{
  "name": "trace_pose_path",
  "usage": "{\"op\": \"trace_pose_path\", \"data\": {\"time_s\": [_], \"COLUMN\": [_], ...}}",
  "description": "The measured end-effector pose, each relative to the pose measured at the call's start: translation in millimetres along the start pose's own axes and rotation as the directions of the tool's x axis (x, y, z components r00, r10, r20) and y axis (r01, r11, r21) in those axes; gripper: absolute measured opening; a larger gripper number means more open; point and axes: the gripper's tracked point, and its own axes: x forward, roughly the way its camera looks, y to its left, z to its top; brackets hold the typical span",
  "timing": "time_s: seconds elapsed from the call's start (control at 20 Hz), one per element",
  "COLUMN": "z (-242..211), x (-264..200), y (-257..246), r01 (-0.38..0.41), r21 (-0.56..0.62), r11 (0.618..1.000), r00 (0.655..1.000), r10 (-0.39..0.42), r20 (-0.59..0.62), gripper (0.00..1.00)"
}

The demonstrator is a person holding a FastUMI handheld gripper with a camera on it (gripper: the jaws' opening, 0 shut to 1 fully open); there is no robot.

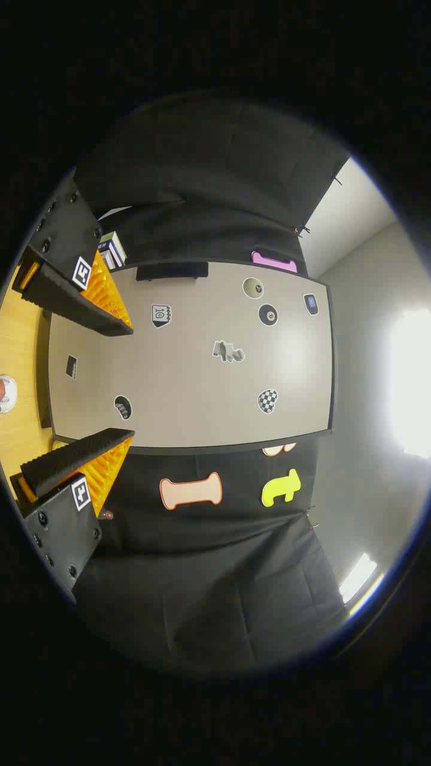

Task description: Open the shoe cabinet door, grab the shoes and put them into the shoe cabinet, then close the shoe cabinet door.

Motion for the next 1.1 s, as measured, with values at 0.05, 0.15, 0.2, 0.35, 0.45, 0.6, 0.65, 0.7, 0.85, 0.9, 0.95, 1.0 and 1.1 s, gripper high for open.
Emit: {"op": "trace_pose_path", "data": {"time_s": [0.05,0.15,0.2,0.35,0.45,0.6,0.65,0.7,0.85,0.9,0.95,1.0,1.1], "z": [1.4,1.2,2.0,4.6,4.4,8.8,8.4,9.6,11.9,13.2,15.4,15.5,17.9], "x": [-1.9,-0.9,-1.5,-4.7,-7.9,-7.5,-8.6,-8.7,3.5,4.1,5.8,5.7,11.3], "y": [0.5,6.0,6.8,9.2,10.9,16.7,20.7,24.2,33.9,35.0,36.4,39.2,44.8], "r01": [0.002,-0.01,-0.013,-0.017,-0.026,-0.031,-0.035,-0.043,-0.062,-0.068,-0.074,-0.079,-0.085], "r21": [-0.007,-0.015,-0.016,-0.017,-0.01,-0.016,-0.015,-0.015,-0.011,-0.008,-0.006,-0.004,0.0], "r11": [1.0,1.0,1.0,1.0,1.0,0.999,0.999,0.999,0.998,0.998,0.997,0.997,0.996], "r00": [1.0,1.0,1.0,1.0,1.0,1.0,0.999,0.999,0.998,0.998,0.997,0.997,0.996], "r10": [-0.002,0.009,0.013,0.017,0.026,0.031,0.035,0.043,0.062,0.068,0.074,0.079,0.085], "r20": [0.0,-0.006,-0.005,0.001,-0.009,-0.002,-0.002,-0.003,-0.009,-0.012,-0.014,-0.02,-0.032], "gripper": [0.97,0.97,0.97,0.97,0.97,0.97,0.97,0.97,0.97,0.97,0.97,0.97,0.97]}}
